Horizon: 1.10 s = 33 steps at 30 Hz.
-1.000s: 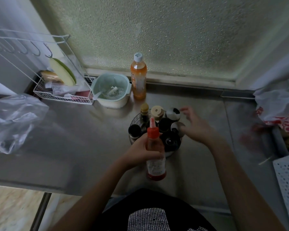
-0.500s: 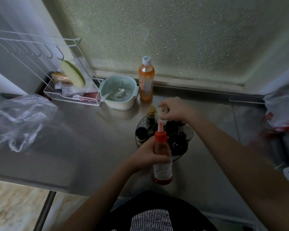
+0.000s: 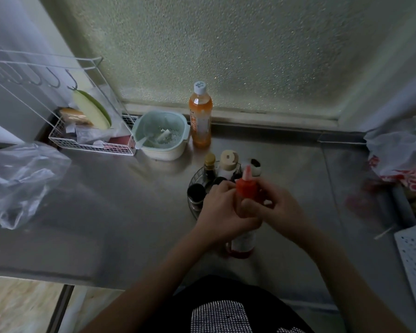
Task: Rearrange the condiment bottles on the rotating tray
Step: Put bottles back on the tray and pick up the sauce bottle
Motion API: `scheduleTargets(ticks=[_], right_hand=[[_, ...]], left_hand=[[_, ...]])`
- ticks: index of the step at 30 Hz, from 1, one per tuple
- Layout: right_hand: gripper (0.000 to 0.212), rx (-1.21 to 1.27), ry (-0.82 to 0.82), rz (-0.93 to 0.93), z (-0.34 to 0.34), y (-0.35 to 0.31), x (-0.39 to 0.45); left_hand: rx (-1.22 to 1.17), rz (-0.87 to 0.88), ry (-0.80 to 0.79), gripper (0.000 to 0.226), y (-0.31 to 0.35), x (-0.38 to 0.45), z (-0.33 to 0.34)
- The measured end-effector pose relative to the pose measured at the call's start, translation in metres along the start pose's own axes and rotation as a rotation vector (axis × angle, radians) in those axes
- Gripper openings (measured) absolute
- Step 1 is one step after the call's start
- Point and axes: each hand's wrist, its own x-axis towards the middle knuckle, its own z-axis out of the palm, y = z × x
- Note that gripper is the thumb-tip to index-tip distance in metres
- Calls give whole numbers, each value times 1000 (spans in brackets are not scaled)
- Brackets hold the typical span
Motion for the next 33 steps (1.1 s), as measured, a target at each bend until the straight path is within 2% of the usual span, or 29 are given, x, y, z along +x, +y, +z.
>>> scheduleTargets(ticks=[3,5,7,10,13,20,26,31,33], right_hand=[[32,17,136,38,-2,10,-8],[31,-17,207,18,-13,17,-16],[32,-55,285,27,-27,25,-28],[30,-57,394,76,-42,38,-42],[32,-60,455,100,-47,44,-49],[27,26,481,113,-41,55,-49],[22,-25,545,104,-41,52,-43],[42,-80,590,53,-33,42,-35],[33,-26,573,28,-24,38,-28]], left_hand=[[195,48,-107,69,8,7,1],[219,78,-207,86,5,10,1],[345,124,-279,98,-4,14,-1],[509,193,-285,95,-12,21,1],[487,184,-232,80,-12,26,12],[396,182,-95,66,-12,32,14],[101,132,179,62,-3,25,-5],[-89,69,439,56,6,23,-43],[-102,66,533,55,8,23,-57]])
